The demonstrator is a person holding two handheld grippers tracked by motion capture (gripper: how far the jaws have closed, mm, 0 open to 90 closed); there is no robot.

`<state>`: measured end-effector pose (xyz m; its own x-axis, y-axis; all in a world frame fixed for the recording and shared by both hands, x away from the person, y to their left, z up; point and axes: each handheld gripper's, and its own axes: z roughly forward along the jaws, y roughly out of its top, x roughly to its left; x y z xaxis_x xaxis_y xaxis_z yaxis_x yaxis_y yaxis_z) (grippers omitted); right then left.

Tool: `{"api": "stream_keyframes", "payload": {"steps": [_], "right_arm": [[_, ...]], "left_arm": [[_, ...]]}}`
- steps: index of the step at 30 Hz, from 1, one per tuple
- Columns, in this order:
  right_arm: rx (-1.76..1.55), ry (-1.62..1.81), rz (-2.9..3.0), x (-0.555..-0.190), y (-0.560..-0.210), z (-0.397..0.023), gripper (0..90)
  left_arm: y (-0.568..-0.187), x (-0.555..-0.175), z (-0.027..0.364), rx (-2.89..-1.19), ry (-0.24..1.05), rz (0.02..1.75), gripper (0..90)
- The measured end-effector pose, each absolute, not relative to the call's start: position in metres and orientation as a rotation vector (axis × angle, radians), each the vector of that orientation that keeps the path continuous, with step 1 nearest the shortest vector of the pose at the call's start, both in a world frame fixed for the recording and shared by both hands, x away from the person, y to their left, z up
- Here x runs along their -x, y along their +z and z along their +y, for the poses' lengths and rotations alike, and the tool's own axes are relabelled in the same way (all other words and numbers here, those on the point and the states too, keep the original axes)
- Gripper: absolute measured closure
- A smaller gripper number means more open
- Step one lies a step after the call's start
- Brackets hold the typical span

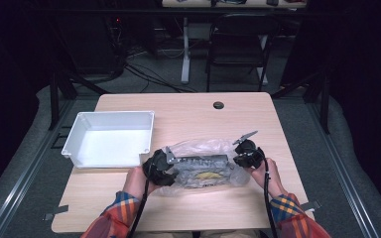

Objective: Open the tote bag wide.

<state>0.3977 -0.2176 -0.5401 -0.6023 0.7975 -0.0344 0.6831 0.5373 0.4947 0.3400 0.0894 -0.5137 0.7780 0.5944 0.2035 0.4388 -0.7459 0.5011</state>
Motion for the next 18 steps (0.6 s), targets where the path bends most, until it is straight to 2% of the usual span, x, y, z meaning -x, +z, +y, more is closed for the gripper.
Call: {"api": "stream_keyframes", "payload": {"steps": [2,3,10,13,18], "right_arm": [[-1.241,0.635,2.528,-0.398,-0.540,-0.218,90.0],[-1.241,0.634,2.532,-0.398,-0.540,-0.219,90.0],[-1.256,0.647,2.511,-0.398,-0.542,-0.217,90.0],[-1.246,0.631,2.529,-0.398,-0.541,-0.218,90.0],[-1.257,0.647,2.518,-0.399,-0.541,-0.219,90.0]], "left_arm": [[-0.516,-0.341,0.092,-2.535,0.521,0.779,57.5],[-0.518,-0.341,0.093,-2.542,0.493,0.762,62.5],[-0.531,-0.342,0.089,-2.586,0.462,0.725,73.6],[-0.531,-0.343,0.092,-2.564,0.478,0.716,87.8],[-0.534,-0.345,0.096,-2.560,0.413,0.712,90.0]]}}
